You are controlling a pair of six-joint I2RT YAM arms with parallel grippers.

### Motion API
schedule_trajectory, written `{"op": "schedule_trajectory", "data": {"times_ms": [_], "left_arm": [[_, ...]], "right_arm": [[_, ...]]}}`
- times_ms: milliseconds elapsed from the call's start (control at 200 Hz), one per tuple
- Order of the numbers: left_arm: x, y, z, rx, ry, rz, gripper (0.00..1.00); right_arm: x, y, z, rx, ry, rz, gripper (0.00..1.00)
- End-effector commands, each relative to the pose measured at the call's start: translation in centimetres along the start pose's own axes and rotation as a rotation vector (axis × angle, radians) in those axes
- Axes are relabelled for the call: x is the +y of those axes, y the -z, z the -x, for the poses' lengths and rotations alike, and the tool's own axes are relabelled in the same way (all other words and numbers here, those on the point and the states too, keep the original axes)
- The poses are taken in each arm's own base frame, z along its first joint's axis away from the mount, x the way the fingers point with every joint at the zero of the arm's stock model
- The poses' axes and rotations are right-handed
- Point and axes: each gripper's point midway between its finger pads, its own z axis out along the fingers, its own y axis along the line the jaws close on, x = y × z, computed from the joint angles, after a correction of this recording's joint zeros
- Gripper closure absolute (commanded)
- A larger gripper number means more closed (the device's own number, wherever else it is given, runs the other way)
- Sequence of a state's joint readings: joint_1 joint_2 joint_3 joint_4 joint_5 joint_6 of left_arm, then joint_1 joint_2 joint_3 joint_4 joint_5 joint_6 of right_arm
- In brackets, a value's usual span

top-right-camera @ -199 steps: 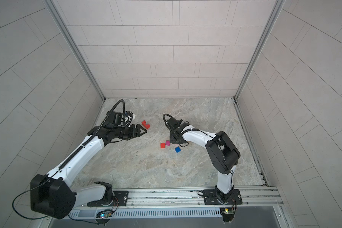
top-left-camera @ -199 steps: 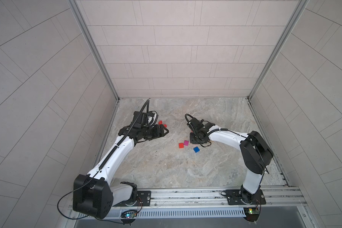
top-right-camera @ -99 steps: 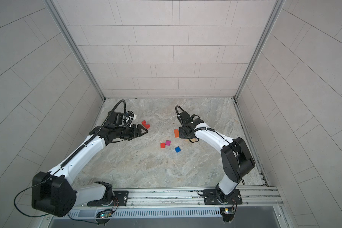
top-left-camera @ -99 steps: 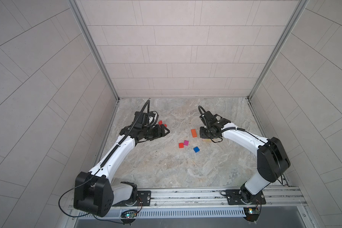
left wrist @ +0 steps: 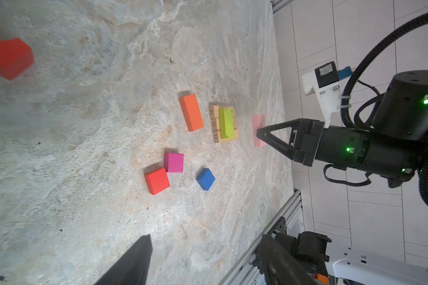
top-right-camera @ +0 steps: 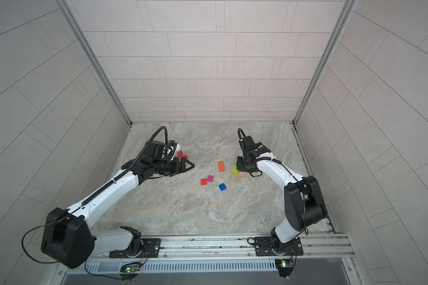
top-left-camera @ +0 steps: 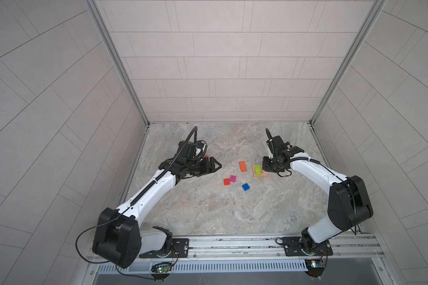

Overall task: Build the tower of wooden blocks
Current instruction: 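Lift the pink block with the right gripper and carry it to the planks, then lower the pink block onto the planks beside the lime green block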

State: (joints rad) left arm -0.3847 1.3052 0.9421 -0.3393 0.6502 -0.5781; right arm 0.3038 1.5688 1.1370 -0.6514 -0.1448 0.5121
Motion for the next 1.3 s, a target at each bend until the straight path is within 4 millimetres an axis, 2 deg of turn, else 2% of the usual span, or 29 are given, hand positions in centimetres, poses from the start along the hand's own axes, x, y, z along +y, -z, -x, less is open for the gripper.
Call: {"op": "schedule_trajectory", "data": {"times_ms": [0,265,465,826,1296], "left_arm": [[-0.5,-1.3,0.6,-0.022,0.003,-0.018,0.24],[-1.5,-3.9,0.6,0.012,-0.002,-0.029,0.25],[-1.8,-5.0,0.1,0.035,-0.005,-0.03,0.25],[-1.3,-5.0,-1.2,0.06,0.0,-0.028,0.25],[-1.2,-4.8,-1.5,0.057,-0.004,-0.025,0.25]], "right_arm": [[-0.4,0.2,-0.3,0.008,0.015,0.02,0.97],[-1.4,-1.6,-0.5,0.031,-0.006,0.023,0.95],[-1.7,-2.6,-0.3,0.041,-0.025,0.018,0.94],[-1.6,-3.8,0.3,0.032,-0.049,0.024,0.92],[-1.2,-4.6,0.7,0.04,-0.051,0.037,0.9]]}}
